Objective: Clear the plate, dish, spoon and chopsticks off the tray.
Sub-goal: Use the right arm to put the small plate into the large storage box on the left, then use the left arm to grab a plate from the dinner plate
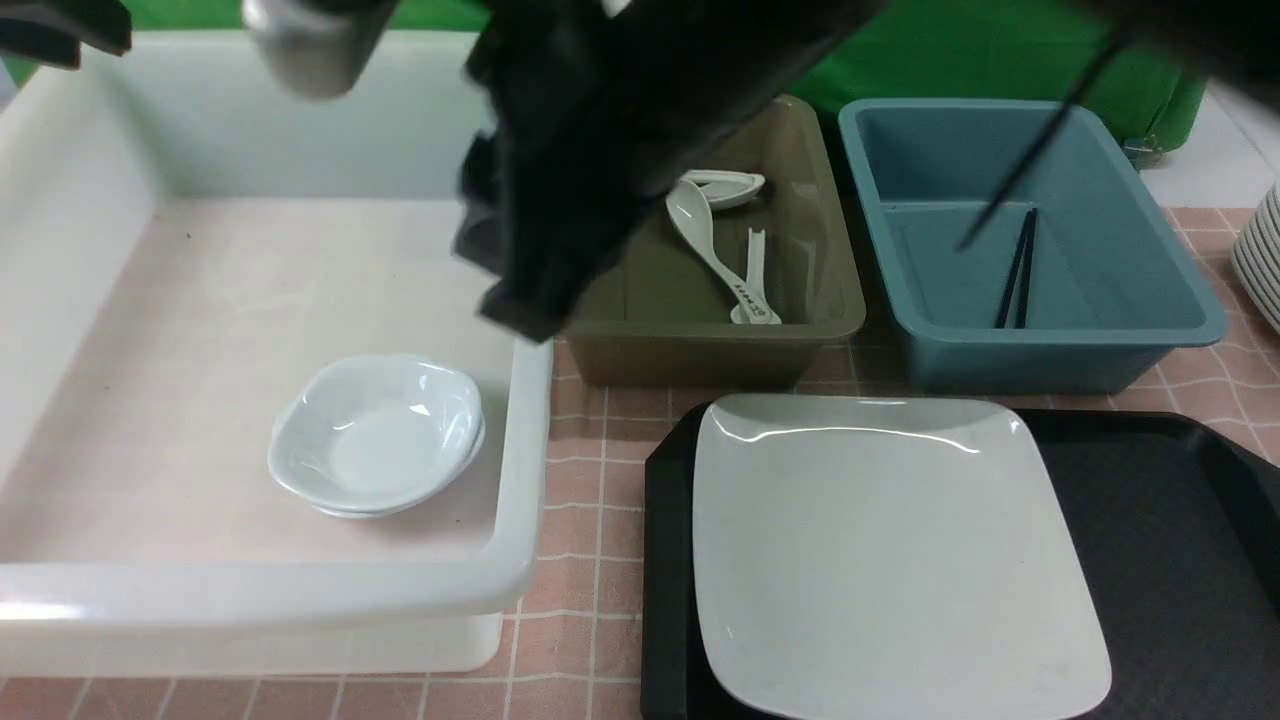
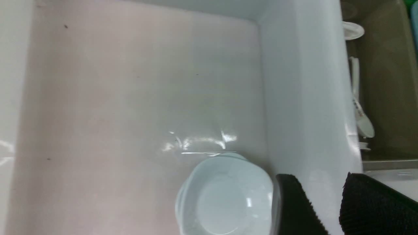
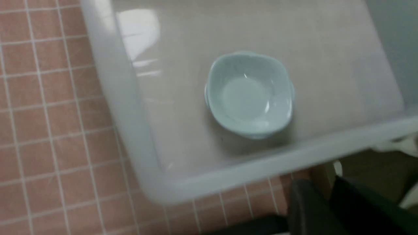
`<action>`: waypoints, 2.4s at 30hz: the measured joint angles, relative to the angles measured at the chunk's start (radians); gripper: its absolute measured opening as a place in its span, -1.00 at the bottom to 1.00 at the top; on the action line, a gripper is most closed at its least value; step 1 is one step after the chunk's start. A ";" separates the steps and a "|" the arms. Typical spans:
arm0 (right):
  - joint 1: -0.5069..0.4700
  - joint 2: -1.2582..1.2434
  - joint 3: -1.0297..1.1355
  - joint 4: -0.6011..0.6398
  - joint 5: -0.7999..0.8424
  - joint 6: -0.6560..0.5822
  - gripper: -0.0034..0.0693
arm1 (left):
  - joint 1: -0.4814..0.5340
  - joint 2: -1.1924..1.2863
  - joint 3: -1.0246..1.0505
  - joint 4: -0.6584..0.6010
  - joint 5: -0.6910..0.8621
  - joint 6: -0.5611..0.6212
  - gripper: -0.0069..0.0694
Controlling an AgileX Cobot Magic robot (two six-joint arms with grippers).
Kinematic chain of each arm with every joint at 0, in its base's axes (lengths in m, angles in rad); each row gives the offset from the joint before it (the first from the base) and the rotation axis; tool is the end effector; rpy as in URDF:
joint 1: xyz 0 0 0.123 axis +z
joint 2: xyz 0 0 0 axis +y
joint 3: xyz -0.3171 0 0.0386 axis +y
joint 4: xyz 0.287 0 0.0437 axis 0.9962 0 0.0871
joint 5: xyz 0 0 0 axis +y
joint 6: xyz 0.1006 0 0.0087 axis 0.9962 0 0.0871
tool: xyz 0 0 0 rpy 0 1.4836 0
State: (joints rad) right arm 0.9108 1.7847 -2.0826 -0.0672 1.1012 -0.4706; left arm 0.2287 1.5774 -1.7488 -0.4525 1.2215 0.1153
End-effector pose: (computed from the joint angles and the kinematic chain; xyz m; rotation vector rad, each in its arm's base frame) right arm 0.2761 0.3459 0.4845 -1.4608 1.7618 0.1451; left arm 0.3709 0.0437 0.4581 -0.1647 2.4317 -0.4478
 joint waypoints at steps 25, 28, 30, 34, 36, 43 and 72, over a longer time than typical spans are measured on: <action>-0.611 -0.799 1.199 -0.085 -0.057 0.402 -0.82 | -0.828 0.219 0.000 0.177 -0.001 -0.149 -0.25; -0.649 -0.801 1.340 -0.062 -0.155 0.410 -0.82 | -0.870 0.262 0.000 0.182 -0.001 -0.173 -0.25; -0.688 -0.786 1.417 -0.032 -0.226 0.411 -0.82 | -0.885 0.280 0.000 0.184 -0.001 -0.187 -0.25; -0.763 -0.740 1.453 0.058 -0.266 0.368 -0.82 | -0.890 0.285 0.000 0.185 -0.001 -0.211 -0.24; -0.834 -0.693 1.448 0.172 -0.287 0.282 -0.82 | -0.890 0.285 0.000 0.191 -0.001 -0.220 -0.23; -1.049 -0.489 1.416 0.503 -0.300 0.052 -0.82 | -0.890 0.285 0.000 0.194 -0.001 -0.219 -0.20; -1.127 -0.054 1.320 0.762 -0.439 -0.097 0.11 | -0.890 0.286 0.000 0.274 -0.035 -0.202 -0.20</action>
State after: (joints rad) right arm -0.2159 1.7304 -0.7621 0.6951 0.6623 -0.5677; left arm -0.6617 1.8632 -1.7484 -0.1788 1.1867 -0.0867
